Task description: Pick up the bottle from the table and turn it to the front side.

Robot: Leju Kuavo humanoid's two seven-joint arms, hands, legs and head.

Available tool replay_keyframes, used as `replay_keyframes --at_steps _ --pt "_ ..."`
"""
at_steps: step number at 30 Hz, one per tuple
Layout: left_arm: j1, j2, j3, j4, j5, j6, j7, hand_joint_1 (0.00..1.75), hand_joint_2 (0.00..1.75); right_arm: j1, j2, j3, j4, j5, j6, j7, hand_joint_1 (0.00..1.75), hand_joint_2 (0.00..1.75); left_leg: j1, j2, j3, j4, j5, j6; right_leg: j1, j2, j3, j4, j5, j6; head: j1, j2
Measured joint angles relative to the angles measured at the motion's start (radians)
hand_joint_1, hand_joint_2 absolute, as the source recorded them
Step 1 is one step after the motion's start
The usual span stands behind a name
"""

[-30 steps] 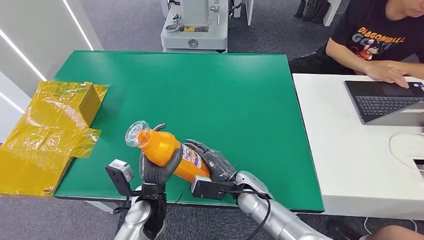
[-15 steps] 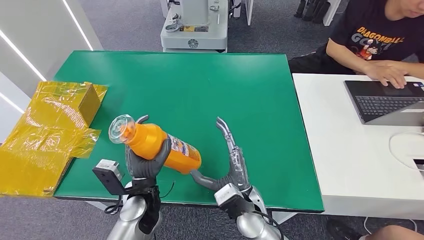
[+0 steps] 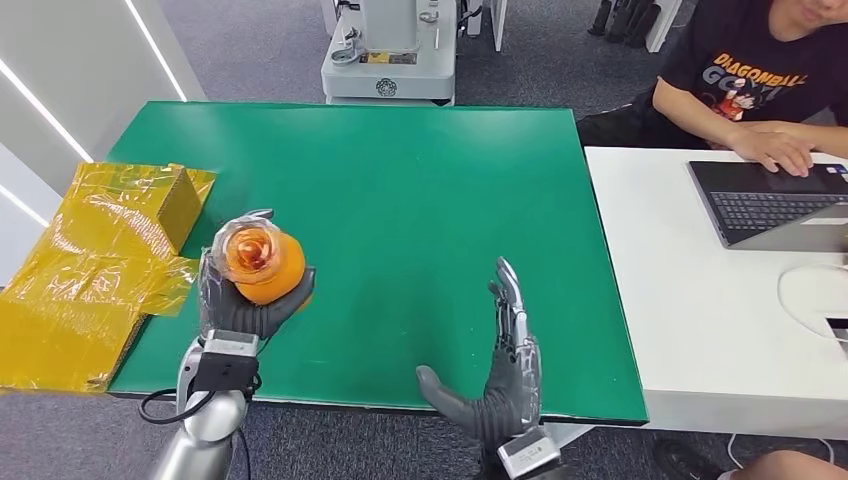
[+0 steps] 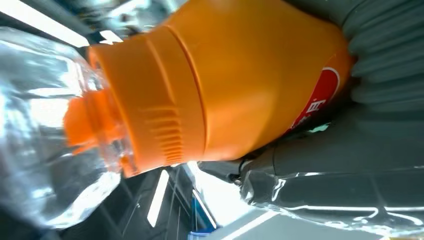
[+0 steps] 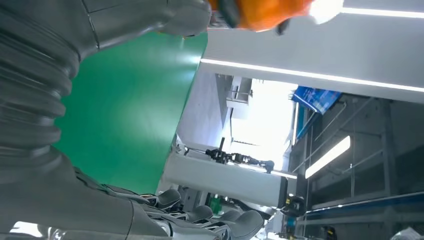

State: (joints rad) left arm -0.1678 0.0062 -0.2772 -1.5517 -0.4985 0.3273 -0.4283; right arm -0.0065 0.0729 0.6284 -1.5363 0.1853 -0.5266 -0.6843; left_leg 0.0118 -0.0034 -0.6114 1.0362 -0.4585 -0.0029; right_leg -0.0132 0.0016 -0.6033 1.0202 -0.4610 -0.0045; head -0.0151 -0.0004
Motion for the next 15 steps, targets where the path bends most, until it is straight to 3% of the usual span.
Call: replay_keyframes --at_steps 4,8,15 --pt "-0.038 0.147 0.012 0.028 -0.190 -0.067 0.060 1.75 1.75 0.025 0.000 -0.008 -0.028 -0.019 0.020 -0.008 0.00 1.75 0.000 0.002 0.001 0.000 0.000 0.000 0.000 0.002 0.000 0.001 0.000 -0.001 0.000 0.000" --pt "-0.058 0.295 0.023 0.062 -0.176 -0.150 0.034 1.75 1.75 0.039 -0.001 -0.020 -0.049 -0.032 0.050 -0.014 0.00 1.75 0.001 0.004 0.002 -0.001 0.000 -0.001 0.001 0.003 -0.001 0.002 -0.001 -0.002 0.000 0.000" --pt "-0.113 0.496 0.015 0.141 -0.216 -0.303 0.048 1.75 1.75 0.048 -0.001 -0.044 -0.074 -0.046 0.105 -0.007 0.00 1.75 0.001 0.004 0.002 -0.001 0.000 -0.002 0.001 0.003 -0.001 0.002 -0.001 -0.002 0.000 0.000"
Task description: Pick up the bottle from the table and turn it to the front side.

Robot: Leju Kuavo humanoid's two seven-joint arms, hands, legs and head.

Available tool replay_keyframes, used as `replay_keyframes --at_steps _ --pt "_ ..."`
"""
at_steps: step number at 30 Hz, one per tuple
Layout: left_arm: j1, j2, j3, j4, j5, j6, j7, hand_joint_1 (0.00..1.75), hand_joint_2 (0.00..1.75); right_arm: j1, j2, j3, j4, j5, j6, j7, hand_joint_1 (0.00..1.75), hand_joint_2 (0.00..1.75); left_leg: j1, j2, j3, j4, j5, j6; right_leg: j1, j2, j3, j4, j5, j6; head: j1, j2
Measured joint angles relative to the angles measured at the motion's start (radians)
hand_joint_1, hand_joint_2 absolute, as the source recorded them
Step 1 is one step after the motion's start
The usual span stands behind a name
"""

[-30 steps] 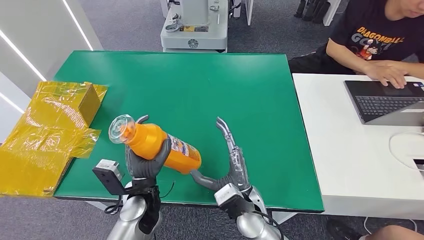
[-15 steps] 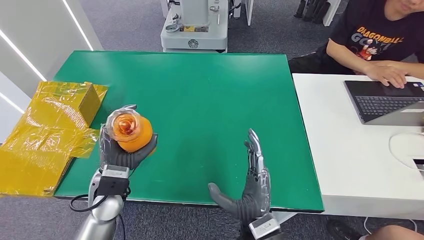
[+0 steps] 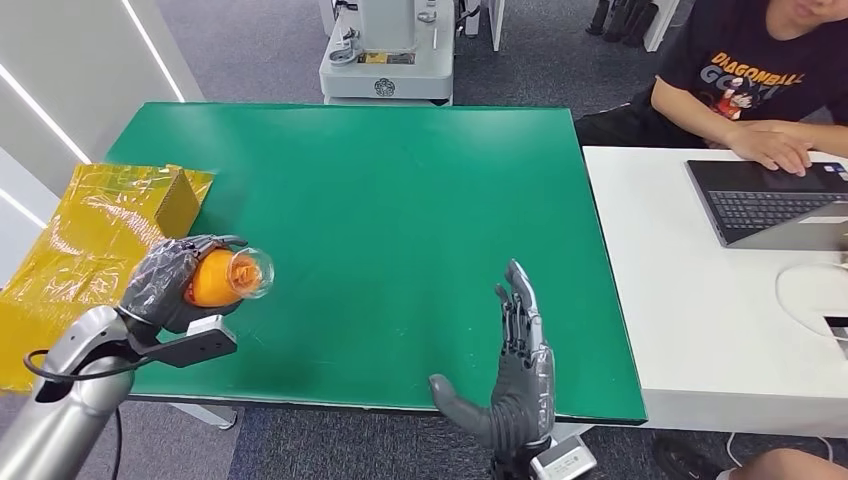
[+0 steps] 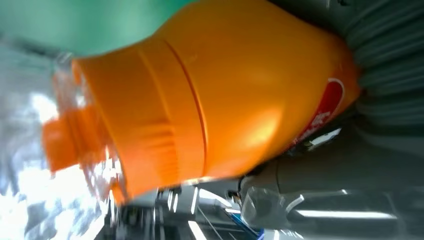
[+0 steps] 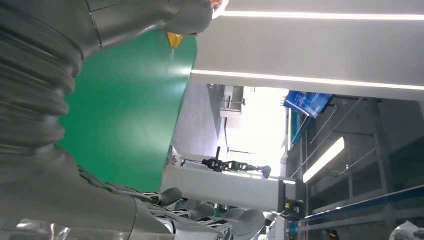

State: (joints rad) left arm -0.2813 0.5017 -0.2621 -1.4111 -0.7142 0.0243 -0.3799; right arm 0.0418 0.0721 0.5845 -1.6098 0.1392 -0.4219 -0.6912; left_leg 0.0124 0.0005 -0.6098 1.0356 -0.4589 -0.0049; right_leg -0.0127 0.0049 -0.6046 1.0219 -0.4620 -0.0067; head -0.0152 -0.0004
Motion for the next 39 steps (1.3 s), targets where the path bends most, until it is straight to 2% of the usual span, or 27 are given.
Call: replay_keyframes --at_steps 2,5,10,13,21,26,27,30,31,39 --pt "-0.047 0.029 -0.017 0.083 -0.032 -0.044 -0.015 1.75 1.75 0.001 0.000 -0.010 -0.003 0.002 0.008 0.002 0.00 1.75 0.000 -0.001 0.000 0.000 0.000 0.000 0.000 -0.001 0.000 0.000 0.000 0.000 0.000 0.000" --pt "-0.119 0.031 -0.061 0.250 -0.088 -0.051 -0.042 1.75 1.75 0.002 0.004 -0.022 -0.003 0.003 0.019 0.007 0.00 1.75 0.000 -0.001 0.000 0.000 0.000 0.000 0.000 -0.001 0.001 0.000 0.000 0.000 0.000 0.000" --pt "-0.265 -0.008 -0.179 0.561 -0.264 0.018 -0.028 1.75 1.75 0.000 0.016 -0.028 0.002 -0.003 0.032 0.008 0.00 1.75 0.000 -0.001 0.000 0.001 0.000 0.000 0.000 -0.001 0.001 0.000 0.001 0.000 0.000 0.000" --pt "-0.327 -0.036 -0.254 0.703 -0.335 0.042 -0.028 1.75 1.75 -0.002 0.022 -0.028 0.007 -0.005 0.033 0.008 0.00 1.75 0.000 0.000 0.000 0.001 0.000 -0.001 0.000 0.000 0.001 0.000 0.001 0.000 0.000 0.000" --pt "-0.465 -0.087 -0.390 0.907 -0.460 0.068 0.000 1.75 1.75 -0.012 0.030 -0.026 0.031 -0.024 0.030 0.009 0.00 1.75 0.000 -0.002 0.000 0.000 0.000 -0.001 0.000 -0.002 0.002 0.000 0.000 0.000 0.000 0.000" --pt "-0.510 -0.098 -0.446 0.971 -0.502 0.086 0.020 1.75 1.75 -0.013 0.030 -0.023 0.047 -0.034 0.022 0.009 0.00 1.75 0.000 -0.002 0.001 0.000 0.001 -0.002 0.000 -0.001 0.002 0.001 0.001 0.000 0.000 0.000" --pt "-0.516 -0.100 -0.452 0.981 -0.503 0.086 0.024 1.68 1.75 -0.012 0.030 -0.023 0.049 -0.034 0.020 0.009 0.00 1.75 0.000 -0.002 0.001 0.000 0.002 -0.002 0.000 -0.001 0.002 0.001 0.001 -0.001 0.000 0.000" --pt "-0.529 -0.101 -0.463 1.006 -0.500 0.085 0.042 0.37 1.75 -0.010 0.030 -0.021 0.054 -0.034 0.017 0.008 0.00 1.75 0.000 -0.001 0.001 0.000 0.002 -0.002 0.000 -0.001 0.001 0.002 0.001 -0.001 0.000 0.000" --pt "-0.532 -0.101 -0.464 1.012 -0.498 0.082 0.052 0.00 1.75 -0.009 0.030 -0.021 0.056 -0.034 0.016 0.008 0.00 1.75 0.000 -0.001 0.001 0.000 0.002 -0.002 0.000 -0.001 0.001 0.002 0.001 -0.001 0.000 0.000" --pt "-0.548 -0.092 -0.465 1.047 -0.476 0.010 0.111 0.00 1.75 -0.006 0.030 -0.022 0.057 -0.034 0.023 0.008 0.00 1.75 0.000 0.000 0.002 -0.001 0.001 -0.002 0.000 0.000 0.002 0.002 0.001 -0.001 0.000 0.000"
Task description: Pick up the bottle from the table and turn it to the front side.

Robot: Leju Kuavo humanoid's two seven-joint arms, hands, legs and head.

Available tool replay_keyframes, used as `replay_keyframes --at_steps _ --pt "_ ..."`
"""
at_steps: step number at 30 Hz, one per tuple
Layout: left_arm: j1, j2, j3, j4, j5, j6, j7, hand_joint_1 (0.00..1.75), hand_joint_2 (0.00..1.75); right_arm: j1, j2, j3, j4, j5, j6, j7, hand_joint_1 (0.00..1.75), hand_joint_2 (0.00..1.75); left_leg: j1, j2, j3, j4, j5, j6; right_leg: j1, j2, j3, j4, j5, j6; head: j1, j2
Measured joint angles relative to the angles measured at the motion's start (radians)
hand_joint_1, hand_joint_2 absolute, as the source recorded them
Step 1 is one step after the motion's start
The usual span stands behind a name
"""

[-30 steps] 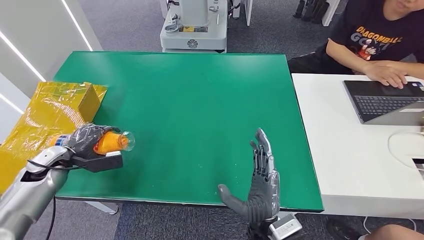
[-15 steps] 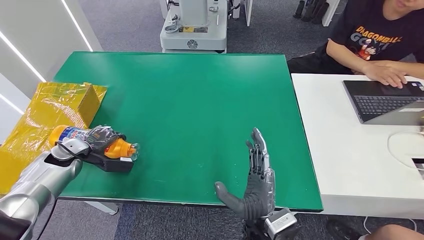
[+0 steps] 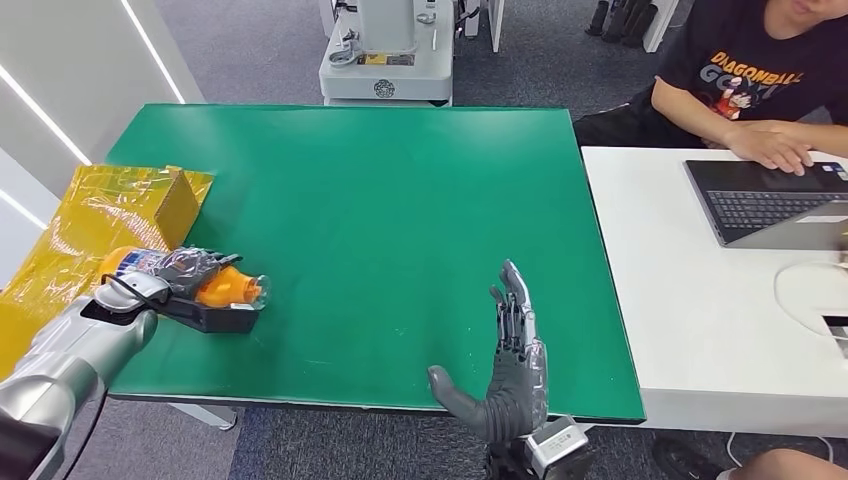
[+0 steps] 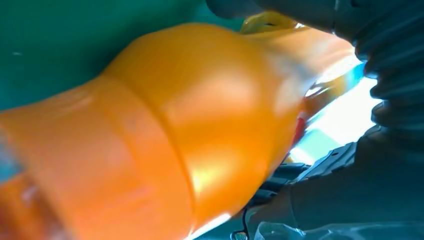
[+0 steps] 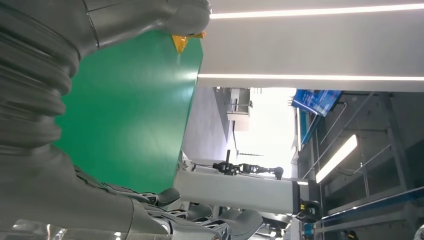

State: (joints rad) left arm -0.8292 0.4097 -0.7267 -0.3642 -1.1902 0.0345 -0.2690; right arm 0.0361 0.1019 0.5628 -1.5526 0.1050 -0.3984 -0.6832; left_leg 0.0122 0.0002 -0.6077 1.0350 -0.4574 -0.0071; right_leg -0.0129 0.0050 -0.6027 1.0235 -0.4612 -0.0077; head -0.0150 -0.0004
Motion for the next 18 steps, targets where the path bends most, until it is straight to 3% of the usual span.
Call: replay_keyframes --at_steps 12,18 --pt "0.008 0.010 0.000 0.004 0.017 0.015 0.018 0.00 1.75 -0.001 0.000 0.000 0.002 0.000 0.004 0.000 0.00 1.75 0.000 0.000 0.001 -0.001 0.000 0.000 0.000 0.000 0.001 0.000 0.000 0.000 0.000 0.000" --pt "0.022 0.011 0.000 0.004 0.003 0.085 0.021 0.00 1.75 -0.002 0.000 0.001 0.008 -0.002 0.000 0.001 0.00 1.75 0.000 0.000 0.003 -0.001 0.000 0.000 0.000 0.000 0.002 0.000 0.000 -0.001 0.000 0.000"
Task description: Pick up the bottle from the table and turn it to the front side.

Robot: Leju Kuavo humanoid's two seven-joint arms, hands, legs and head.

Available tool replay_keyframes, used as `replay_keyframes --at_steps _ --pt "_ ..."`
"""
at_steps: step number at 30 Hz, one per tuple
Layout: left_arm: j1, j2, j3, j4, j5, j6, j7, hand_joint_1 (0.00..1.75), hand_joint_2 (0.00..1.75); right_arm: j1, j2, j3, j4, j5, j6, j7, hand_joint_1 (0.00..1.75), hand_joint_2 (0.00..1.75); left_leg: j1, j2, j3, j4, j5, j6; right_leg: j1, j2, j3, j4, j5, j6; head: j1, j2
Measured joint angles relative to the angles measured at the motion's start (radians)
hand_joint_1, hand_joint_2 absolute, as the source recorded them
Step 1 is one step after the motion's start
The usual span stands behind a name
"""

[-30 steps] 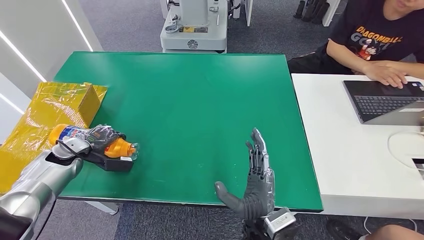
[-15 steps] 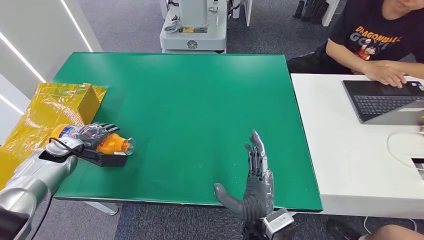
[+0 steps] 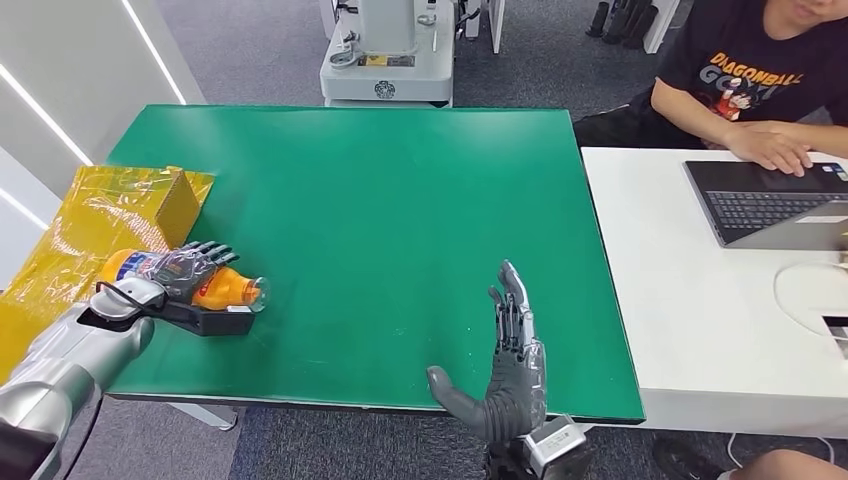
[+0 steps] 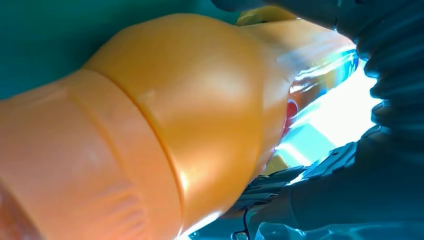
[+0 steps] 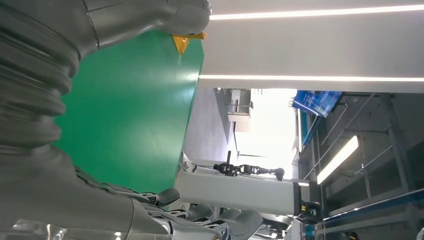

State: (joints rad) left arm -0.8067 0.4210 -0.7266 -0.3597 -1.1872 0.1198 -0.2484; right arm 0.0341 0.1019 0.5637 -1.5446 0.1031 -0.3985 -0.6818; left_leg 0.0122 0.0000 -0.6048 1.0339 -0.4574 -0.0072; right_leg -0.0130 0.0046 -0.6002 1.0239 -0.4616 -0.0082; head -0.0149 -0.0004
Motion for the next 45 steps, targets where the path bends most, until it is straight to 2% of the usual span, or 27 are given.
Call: replay_keyframes --at_steps 7,11,20,24,29,34,39,42,45 --pt "0.007 0.019 0.012 0.000 0.002 0.029 -0.009 0.00 1.75 -0.006 0.000 0.003 0.001 0.005 0.023 0.016 0.00 1.75 0.000 0.000 0.001 0.000 0.001 -0.001 0.000 0.001 0.000 0.000 0.000 0.000 0.000 0.000" --pt "-0.002 0.037 0.018 0.000 -0.020 0.019 -0.048 0.00 1.75 -0.015 0.002 0.002 0.002 0.010 0.030 0.019 0.00 1.75 0.000 0.000 0.000 0.000 0.001 -0.001 0.000 0.000 -0.001 0.000 0.000 0.000 0.000 0.000" --pt "-0.142 0.065 0.012 -0.002 -0.069 -0.103 -0.172 0.00 1.75 -0.017 0.014 -0.014 0.002 0.016 0.032 0.016 0.00 1.75 0.000 -0.001 -0.001 0.000 0.001 -0.001 0.001 0.000 -0.001 0.000 0.000 0.000 0.000 0.000" --pt "-0.191 0.084 0.003 -0.018 -0.048 -0.114 -0.203 0.00 1.75 -0.016 0.018 -0.027 0.002 0.021 0.037 0.010 0.00 1.75 0.000 0.000 -0.001 0.000 0.001 -0.001 0.000 0.000 -0.002 0.000 0.000 0.000 0.000 0.000" --pt "-0.201 0.126 -0.006 -0.071 0.016 -0.107 -0.216 0.00 1.75 -0.015 0.025 -0.048 0.000 0.030 0.051 0.007 0.00 1.75 0.000 0.000 -0.002 0.000 0.001 -0.001 0.000 0.000 -0.003 0.000 0.000 0.000 0.000 0.000" --pt "-0.161 0.198 -0.010 -0.186 0.111 -0.111 -0.202 0.00 1.75 -0.007 0.033 -0.066 -0.013 0.049 0.064 0.017 0.00 1.75 0.001 0.001 -0.002 0.000 0.000 -0.002 0.000 0.002 -0.003 0.001 0.000 -0.001 0.000 0.000" --pt "-0.058 0.302 -0.002 -0.364 0.235 -0.099 -0.154 0.00 1.75 0.008 0.035 -0.081 -0.031 0.064 0.072 0.029 0.00 1.75 0.000 0.001 -0.002 0.000 0.000 -0.002 0.000 0.002 -0.003 0.001 -0.001 -0.002 0.000 0.000" --pt "0.028 0.334 0.058 -0.472 0.323 -0.024 -0.148 0.00 1.75 0.015 0.038 -0.084 -0.042 0.075 0.078 0.040 0.00 1.75 0.000 0.001 -0.002 0.000 0.000 -0.002 0.000 0.001 -0.003 0.000 -0.002 -0.002 0.000 0.000" --pt "0.131 0.318 0.187 -0.589 0.444 0.121 -0.203 0.00 1.75 0.018 0.042 -0.085 -0.049 0.081 0.081 0.049 0.00 1.75 0.000 0.001 -0.002 0.000 0.000 -0.002 0.000 0.001 -0.004 -0.001 -0.002 -0.002 0.000 0.000"
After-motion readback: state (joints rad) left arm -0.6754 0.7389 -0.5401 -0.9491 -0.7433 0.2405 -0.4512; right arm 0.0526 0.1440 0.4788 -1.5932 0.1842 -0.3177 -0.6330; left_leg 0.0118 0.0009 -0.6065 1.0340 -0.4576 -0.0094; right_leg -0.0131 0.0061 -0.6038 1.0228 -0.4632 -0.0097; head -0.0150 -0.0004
